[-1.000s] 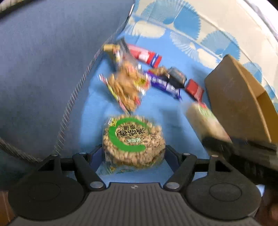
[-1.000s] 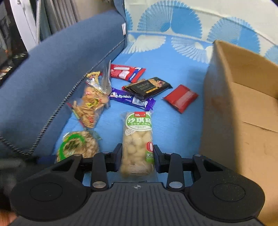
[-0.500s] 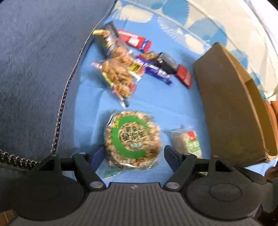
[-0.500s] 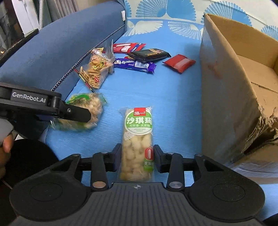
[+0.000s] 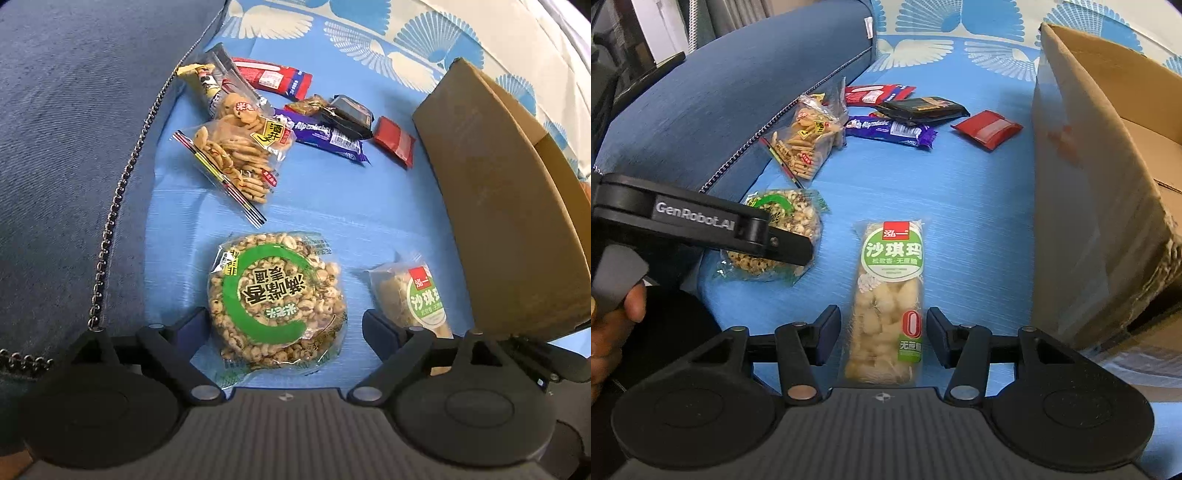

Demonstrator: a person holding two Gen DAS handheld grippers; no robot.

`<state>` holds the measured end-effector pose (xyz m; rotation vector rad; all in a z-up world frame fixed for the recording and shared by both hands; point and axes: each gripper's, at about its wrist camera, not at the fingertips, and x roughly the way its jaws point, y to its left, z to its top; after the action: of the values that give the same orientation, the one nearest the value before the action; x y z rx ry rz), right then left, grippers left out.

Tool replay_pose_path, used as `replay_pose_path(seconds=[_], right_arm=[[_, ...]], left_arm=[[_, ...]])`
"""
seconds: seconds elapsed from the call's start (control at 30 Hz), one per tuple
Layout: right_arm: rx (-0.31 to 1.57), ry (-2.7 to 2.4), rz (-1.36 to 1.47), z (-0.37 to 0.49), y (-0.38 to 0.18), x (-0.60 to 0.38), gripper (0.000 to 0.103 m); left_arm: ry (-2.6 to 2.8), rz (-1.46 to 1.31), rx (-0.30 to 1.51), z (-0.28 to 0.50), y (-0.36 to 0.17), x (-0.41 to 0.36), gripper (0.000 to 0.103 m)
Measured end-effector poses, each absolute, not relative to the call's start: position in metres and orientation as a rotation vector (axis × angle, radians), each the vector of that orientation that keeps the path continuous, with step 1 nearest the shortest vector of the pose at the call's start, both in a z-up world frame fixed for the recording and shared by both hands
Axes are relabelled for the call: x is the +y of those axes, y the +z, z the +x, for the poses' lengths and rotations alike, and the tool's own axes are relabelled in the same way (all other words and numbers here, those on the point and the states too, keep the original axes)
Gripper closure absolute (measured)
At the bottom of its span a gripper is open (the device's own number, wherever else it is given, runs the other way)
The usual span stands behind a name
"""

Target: Organize snacks

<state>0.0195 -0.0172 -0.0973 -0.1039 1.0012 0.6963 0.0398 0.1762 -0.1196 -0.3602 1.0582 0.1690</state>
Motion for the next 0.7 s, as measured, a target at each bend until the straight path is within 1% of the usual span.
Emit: replay_pose_path(seconds=[0.4,0.5,0.7], right_arm=[[0.988,0.698,-0.141,0.0159,-0.0998,-0.0143,0.049],[0.984,0.697,-0.152,0.0151,-0.0997,-0.0157,0.049],[0.981,0.684,-0.157,0.0136,-0.0996,-0.0192,0.050]], left_arm=[[0.168,-0.328,1.058,0.0436,-0.1217,0.1711,0.010],[0.168,-0.336,1.055,0.0423,-0.1215,0.1727,0.012],[0.182,-0.318,1.049,0.0402,-0.1205,0.1732,0.019]])
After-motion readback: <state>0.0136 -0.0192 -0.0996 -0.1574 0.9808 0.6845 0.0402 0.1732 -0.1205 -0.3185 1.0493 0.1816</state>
